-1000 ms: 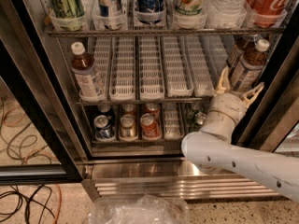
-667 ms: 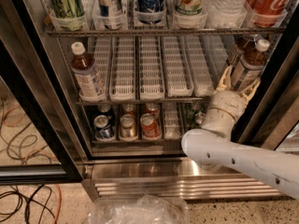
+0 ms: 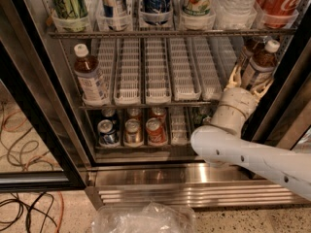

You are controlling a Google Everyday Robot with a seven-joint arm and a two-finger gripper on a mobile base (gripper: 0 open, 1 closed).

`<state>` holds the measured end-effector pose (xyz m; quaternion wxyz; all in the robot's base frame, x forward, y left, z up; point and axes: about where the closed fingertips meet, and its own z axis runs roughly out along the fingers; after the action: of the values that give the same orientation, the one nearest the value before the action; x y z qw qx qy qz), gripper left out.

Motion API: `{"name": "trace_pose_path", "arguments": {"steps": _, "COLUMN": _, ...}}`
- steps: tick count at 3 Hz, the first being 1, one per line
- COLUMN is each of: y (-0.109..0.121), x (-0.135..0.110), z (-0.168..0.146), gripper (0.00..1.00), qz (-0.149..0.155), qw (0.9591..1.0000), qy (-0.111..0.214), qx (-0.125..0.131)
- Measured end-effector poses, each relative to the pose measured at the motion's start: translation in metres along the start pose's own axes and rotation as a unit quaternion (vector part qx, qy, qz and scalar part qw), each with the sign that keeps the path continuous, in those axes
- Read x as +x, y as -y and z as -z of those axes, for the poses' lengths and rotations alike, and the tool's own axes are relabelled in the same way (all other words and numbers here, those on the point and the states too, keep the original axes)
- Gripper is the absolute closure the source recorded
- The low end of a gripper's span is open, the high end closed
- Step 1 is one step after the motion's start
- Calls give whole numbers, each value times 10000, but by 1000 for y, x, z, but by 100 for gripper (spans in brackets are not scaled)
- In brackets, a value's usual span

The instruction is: Pick blue plastic bottle from middle shelf of fridge

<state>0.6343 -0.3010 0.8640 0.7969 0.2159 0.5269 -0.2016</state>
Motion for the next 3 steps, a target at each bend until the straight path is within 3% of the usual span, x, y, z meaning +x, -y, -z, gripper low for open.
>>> {"name": "trace_pose_path", "arguments": {"steps": 1, "y": 4, "x": 2, "z": -10, "gripper": 35, "qz": 24, "qw": 9999, "qy": 1, "qx": 112}}
{"name": "trace_pose_path", "arguments": {"steps": 3, "y": 8, "x": 7, "z": -14, "gripper": 77, "qz": 48, "qw": 9997, "qy": -71, "qx": 244}}
